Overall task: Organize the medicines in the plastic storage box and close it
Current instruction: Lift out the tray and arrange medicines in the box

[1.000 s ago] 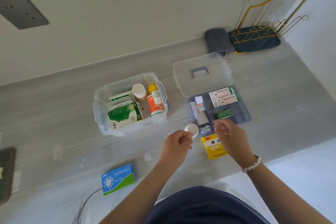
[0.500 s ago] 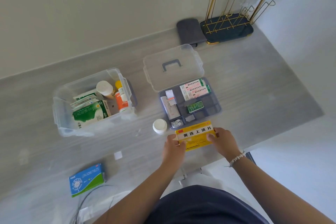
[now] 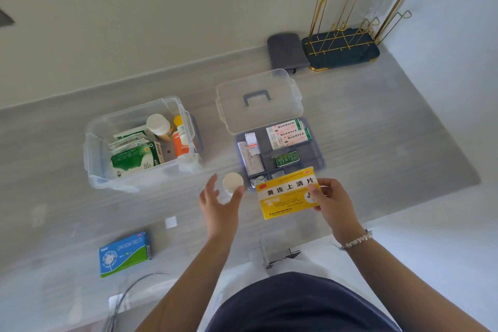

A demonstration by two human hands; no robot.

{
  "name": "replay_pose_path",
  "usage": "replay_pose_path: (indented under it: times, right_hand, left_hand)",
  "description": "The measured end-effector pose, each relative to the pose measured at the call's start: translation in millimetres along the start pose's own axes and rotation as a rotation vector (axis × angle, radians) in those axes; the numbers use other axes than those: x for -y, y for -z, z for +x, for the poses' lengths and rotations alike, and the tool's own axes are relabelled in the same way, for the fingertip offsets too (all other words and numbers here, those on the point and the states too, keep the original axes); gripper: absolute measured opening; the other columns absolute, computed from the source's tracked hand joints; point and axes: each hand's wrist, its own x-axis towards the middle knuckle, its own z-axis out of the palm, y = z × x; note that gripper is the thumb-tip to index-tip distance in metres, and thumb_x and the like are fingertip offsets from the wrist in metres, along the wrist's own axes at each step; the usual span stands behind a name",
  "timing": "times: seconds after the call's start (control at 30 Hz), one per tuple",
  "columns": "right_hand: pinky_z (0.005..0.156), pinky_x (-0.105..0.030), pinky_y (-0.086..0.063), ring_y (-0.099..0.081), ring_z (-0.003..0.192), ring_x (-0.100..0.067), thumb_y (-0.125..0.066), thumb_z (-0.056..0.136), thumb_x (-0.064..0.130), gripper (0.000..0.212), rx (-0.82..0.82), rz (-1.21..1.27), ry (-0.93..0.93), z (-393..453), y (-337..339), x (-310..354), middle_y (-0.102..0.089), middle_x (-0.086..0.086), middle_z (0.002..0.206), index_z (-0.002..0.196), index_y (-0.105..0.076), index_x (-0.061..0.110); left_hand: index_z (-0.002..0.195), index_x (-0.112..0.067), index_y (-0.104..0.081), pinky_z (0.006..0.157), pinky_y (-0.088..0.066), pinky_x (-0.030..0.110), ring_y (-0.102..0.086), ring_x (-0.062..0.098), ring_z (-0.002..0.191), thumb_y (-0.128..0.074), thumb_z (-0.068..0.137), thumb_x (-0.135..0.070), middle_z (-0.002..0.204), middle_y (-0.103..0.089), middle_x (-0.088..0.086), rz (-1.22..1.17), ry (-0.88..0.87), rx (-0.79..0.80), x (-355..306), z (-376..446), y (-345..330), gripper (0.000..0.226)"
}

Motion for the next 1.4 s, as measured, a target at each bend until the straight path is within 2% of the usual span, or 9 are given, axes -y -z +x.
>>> replay_pose_path:
  times: [0.07, 0.23, 0.47, 0.63, 0.8, 0.9, 1.03, 1.27, 1.4]
  right_hand:
    - [0.06, -0.022, -0.049, -0.062, 0.082, -0.017, -0.057, 0.089, 0.027, 0.017, -0.037, -0.002, 0.029, 0, 1, 6, -0.064, -0.005, 0.095, 0.1, -0.051, 0.016]
    - [0.059, -0.023, -0.049, -0.061, 0.077, -0.012, -0.057, 0.089, 0.027, 0.02, -0.077, 0.013, 0.068, -1, -1, 19, -0.065, -0.006, 0.094, 0.102, -0.052, 0.014]
    - [0.057, -0.021, -0.048, -0.062, 0.079, -0.01, -0.061, 0.086, 0.029, 0.01, -0.068, 0.154, 0.108, -10, -23, 49, -0.065, 0.0, 0.087, 0.09, -0.055, 0.021]
    - [0.049, -0.014, -0.052, -0.062, 0.072, -0.008, -0.061, 0.087, 0.024, 0.018, 0.024, 0.245, 0.15, -16, -60, 80, -0.065, 0.002, 0.083, 0.099, -0.059, 0.011]
    - [0.054, -0.019, -0.055, -0.065, 0.068, -0.013, -0.064, 0.085, 0.025, 0.022, 0.099, 0.256, 0.172, -25, -110, 105, -0.067, 0.001, 0.081, 0.1, -0.058, 0.011]
    - [0.048, -0.014, -0.053, -0.065, 0.075, -0.015, -0.064, 0.085, 0.023, 0.024, 0.136, 0.258, 0.195, -29, -142, 119, -0.067, -0.003, 0.085, 0.102, -0.058, 0.008]
    - [0.049, -0.016, -0.054, -0.065, 0.074, -0.012, -0.066, 0.083, 0.022, 0.027, 0.156, 0.247, 0.197, -31, -185, 134, -0.066, -0.006, 0.088, 0.103, -0.056, 0.006]
    - [0.041, -0.012, -0.047, -0.064, 0.061, -0.015, -0.067, 0.082, 0.026, 0.028, 0.141, 0.131, 0.162, -25, -238, 150, -0.064, -0.001, 0.084, 0.101, -0.054, 0.009]
    - [0.066, -0.037, -0.06, -0.066, 0.063, -0.019, -0.067, 0.082, 0.023, 0.025, 0.137, 0.002, 0.175, -18, -260, 153, -0.065, -0.003, 0.086, 0.099, -0.054, 0.011]
  left_hand:
    - [0.122, -0.03, -0.053, 0.083, -0.039, 0.018, -0.043, 0.011, 0.108, -0.073, 0.076, -0.027, 0.121, -0.038, -0.008, 0.076, -0.097, 0.037, -3, 12, 2, 0.05]
    - [0.111, -0.017, -0.062, 0.079, -0.049, 0.025, -0.056, 0.02, 0.099, -0.077, 0.072, -0.021, 0.115, -0.054, -0.001, 0.223, -0.244, 0.079, -10, 23, 9, 0.042]
    - [0.101, -0.029, -0.056, 0.066, -0.039, 0.009, -0.059, 0.011, 0.093, -0.071, 0.078, -0.027, 0.108, -0.057, -0.005, 0.094, -0.285, 0.015, -48, 15, 59, 0.028]
    - [0.102, -0.021, -0.059, 0.06, -0.043, 0.001, -0.061, -0.014, 0.077, -0.069, 0.079, -0.029, 0.091, -0.065, -0.017, -0.059, -0.358, -0.045, -79, 16, 122, 0.026]
    - [0.099, -0.026, -0.063, 0.065, -0.047, 0.005, -0.062, -0.009, 0.07, -0.066, 0.082, -0.031, 0.085, -0.068, -0.012, -0.146, -0.37, -0.101, -88, 35, 176, 0.017]
    - [0.096, -0.032, -0.062, 0.057, -0.044, 0.003, -0.06, -0.01, 0.064, -0.066, 0.081, -0.035, 0.08, -0.067, -0.014, -0.126, -0.358, -0.16, -86, 49, 201, 0.016]
    - [0.099, -0.032, -0.06, 0.056, -0.041, 0.0, -0.058, -0.017, 0.069, -0.066, 0.082, -0.032, 0.084, -0.064, -0.019, -0.133, -0.338, -0.19, -85, 68, 226, 0.018]
    - [0.11, -0.026, -0.06, 0.064, -0.041, 0.011, -0.06, 0.002, 0.086, -0.066, 0.082, -0.029, 0.096, -0.065, -0.009, -0.107, -0.311, -0.167, -80, 98, 242, 0.029]
    - [0.11, -0.027, -0.06, 0.061, -0.042, 0.008, -0.059, -0.002, 0.085, -0.066, 0.081, -0.03, 0.094, -0.063, -0.014, -0.099, -0.313, -0.158, -80, 112, 248, 0.03]
